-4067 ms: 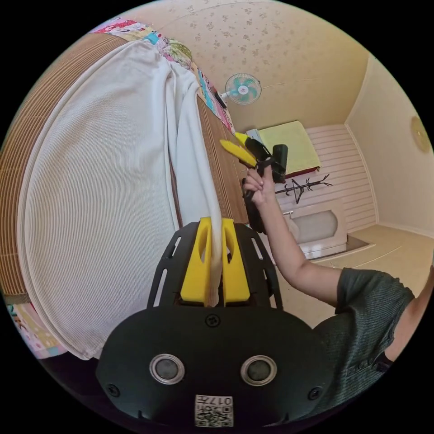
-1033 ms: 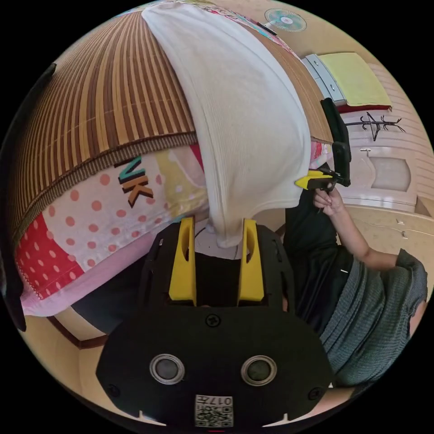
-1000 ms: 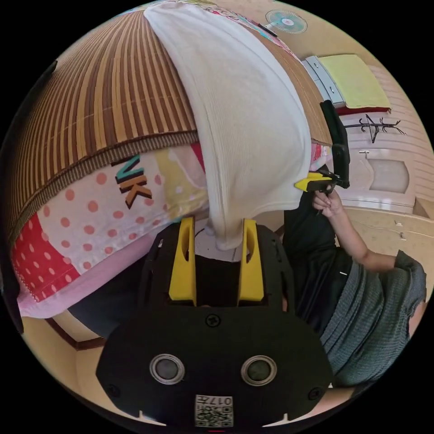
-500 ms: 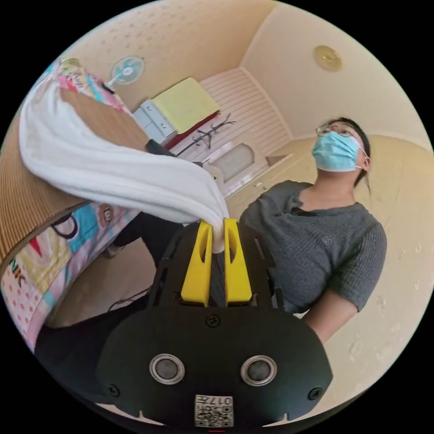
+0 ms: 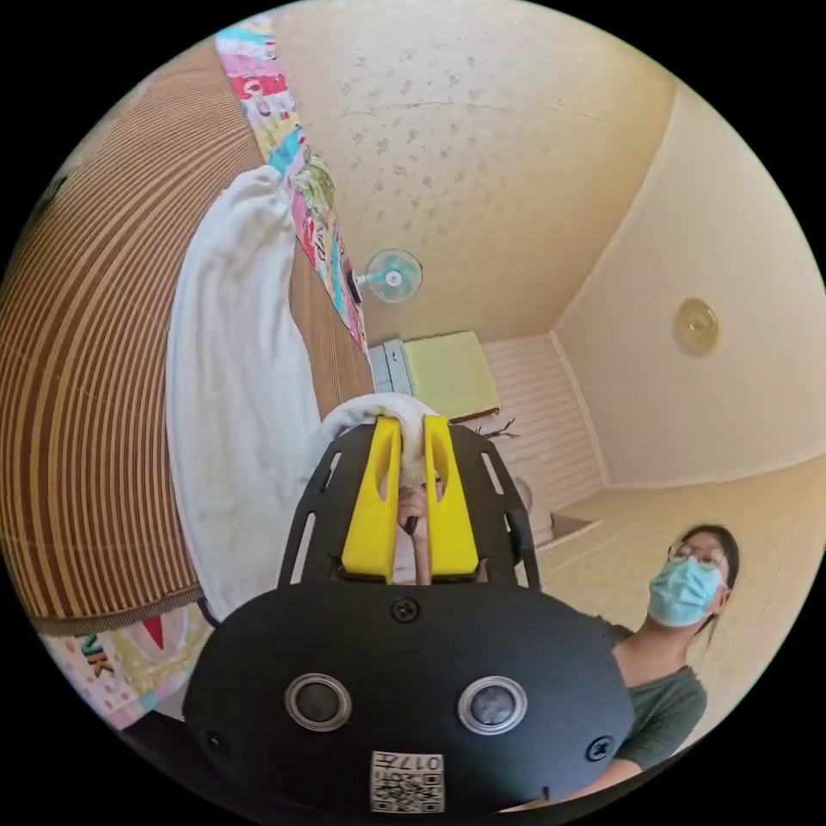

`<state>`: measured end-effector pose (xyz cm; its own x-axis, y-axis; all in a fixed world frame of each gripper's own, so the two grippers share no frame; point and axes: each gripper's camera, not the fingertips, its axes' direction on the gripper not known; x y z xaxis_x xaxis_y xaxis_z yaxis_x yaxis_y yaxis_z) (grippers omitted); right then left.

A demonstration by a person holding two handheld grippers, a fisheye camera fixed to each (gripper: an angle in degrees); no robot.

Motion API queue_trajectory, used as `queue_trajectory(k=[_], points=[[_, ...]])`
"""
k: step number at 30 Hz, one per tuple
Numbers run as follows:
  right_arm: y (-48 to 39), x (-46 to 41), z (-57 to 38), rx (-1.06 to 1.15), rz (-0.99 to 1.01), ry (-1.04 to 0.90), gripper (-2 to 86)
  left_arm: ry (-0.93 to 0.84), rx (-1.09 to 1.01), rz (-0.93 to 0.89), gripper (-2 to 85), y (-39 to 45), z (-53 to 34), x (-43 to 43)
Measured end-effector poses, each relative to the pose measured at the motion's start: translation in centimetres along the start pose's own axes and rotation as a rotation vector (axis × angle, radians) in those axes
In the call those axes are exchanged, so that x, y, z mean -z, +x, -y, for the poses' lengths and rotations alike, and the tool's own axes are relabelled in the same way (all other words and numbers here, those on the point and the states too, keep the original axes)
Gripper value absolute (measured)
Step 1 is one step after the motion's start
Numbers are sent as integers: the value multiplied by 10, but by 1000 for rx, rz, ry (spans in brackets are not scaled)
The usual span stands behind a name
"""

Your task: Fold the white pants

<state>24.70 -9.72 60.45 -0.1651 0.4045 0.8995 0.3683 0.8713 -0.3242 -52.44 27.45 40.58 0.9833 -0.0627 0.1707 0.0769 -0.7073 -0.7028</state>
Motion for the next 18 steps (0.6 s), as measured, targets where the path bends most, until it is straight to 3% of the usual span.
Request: queue_trajectory(k=[4,6,8,10,15,18], points=[[37,-33,29,-106,-12,-24,144,145,114,145,118,-39,32,0],[40,-35,26,-95,55,3,201,147,78,173,133,-40,33,0],[28,-27,12,-36,83,48,204,117,-11,214,143,-30,25,1],[11,-19,-10,4,30,54,199,81,-55,318,148,-21,9,3],[-14,-9,-87,-33,-383,-59,204,-80,-71,681,202,-21,-52,-4],[-11,-18,-116,-65,-325,-134,210,-161,-124,697,214,-23,-86,-16]])
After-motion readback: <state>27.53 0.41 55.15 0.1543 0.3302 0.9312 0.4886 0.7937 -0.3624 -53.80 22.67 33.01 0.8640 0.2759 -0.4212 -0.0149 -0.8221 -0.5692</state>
